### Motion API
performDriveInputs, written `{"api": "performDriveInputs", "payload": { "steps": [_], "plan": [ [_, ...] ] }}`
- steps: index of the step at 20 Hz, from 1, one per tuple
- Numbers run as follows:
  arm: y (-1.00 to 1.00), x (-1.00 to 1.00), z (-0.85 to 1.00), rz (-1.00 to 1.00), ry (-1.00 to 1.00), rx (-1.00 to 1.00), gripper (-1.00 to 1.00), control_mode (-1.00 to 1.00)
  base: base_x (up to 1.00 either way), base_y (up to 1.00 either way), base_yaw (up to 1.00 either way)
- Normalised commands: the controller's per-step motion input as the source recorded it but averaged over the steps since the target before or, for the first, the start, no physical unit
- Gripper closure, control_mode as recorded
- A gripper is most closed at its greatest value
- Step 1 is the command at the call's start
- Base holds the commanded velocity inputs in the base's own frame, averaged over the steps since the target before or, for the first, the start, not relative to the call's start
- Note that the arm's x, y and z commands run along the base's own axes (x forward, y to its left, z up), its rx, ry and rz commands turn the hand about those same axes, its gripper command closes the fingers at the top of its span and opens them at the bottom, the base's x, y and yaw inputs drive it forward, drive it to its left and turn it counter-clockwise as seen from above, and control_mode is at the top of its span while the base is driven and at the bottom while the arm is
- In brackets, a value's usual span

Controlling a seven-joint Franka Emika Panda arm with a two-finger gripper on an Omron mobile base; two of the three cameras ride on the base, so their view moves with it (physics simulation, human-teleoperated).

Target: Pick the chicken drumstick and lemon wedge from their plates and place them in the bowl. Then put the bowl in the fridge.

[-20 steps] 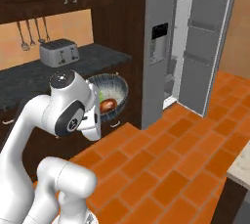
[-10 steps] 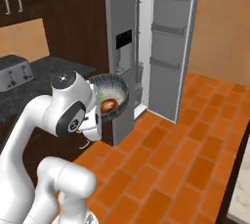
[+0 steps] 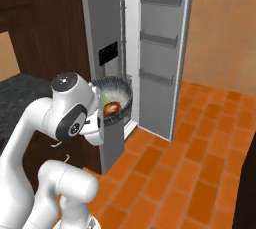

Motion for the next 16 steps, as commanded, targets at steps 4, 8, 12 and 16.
{"api": "performDriveInputs", "payload": {
  "steps": [4,8,12,16],
  "plan": [
    [0.0,0.0,0.0,0.0,0.0,0.0,1.0,1.0,1.0,-0.35,0.3],
    [0.0,0.0,0.0,0.0,0.0,0.0,1.0,1.0,1.0,-0.44,0.38],
    [0.0,0.0,0.0,0.0,0.0,0.0,1.0,1.0,1.0,-0.72,0.51],
    [0.0,0.0,0.0,0.0,0.0,0.0,1.0,1.0,0.67,-0.86,0.51]
  ]
}}
